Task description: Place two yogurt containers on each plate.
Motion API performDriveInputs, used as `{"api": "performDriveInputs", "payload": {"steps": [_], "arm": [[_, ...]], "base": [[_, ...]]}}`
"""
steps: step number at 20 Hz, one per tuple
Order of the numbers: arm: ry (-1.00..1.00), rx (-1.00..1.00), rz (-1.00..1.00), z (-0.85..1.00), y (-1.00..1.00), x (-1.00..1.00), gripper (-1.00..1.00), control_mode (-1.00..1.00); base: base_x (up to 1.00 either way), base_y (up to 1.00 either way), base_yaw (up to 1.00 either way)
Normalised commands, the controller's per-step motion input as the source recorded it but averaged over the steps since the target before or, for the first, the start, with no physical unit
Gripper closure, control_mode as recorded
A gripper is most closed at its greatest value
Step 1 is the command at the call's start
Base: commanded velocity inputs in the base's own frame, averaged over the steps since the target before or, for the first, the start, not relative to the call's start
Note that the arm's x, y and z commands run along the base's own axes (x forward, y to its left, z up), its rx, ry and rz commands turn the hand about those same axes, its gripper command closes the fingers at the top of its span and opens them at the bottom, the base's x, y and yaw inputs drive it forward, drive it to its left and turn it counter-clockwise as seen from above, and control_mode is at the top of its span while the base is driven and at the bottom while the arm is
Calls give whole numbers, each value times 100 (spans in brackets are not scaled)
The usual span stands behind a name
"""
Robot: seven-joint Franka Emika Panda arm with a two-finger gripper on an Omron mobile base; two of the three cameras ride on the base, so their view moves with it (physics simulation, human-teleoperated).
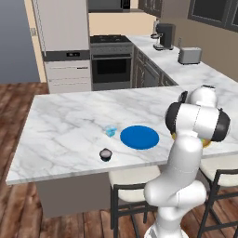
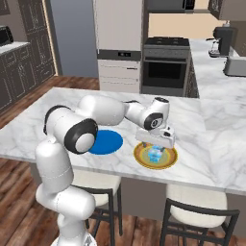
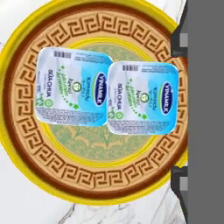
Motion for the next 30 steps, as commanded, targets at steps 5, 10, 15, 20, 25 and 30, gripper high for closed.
{"api": "performDriveInputs", "payload": {"steps": [5, 10, 15, 20, 25, 30], "arm": [[0, 0, 0, 31, 51, -4, -100, -100], [0, 0, 1, 20, 77, -15, -100, -100], [0, 0, 1, 20, 75, -9, -100, -100], [0, 0, 1, 23, 76, 0, -100, -100], [0, 0, 2, 30, 53, 5, -100, -100], [0, 0, 1, 19, 41, 18, -100, -100]], "base": [[0, 0, 0], [0, 0, 0], [0, 0, 0], [0, 0, 0], [0, 0, 0], [0, 0, 0]]}}
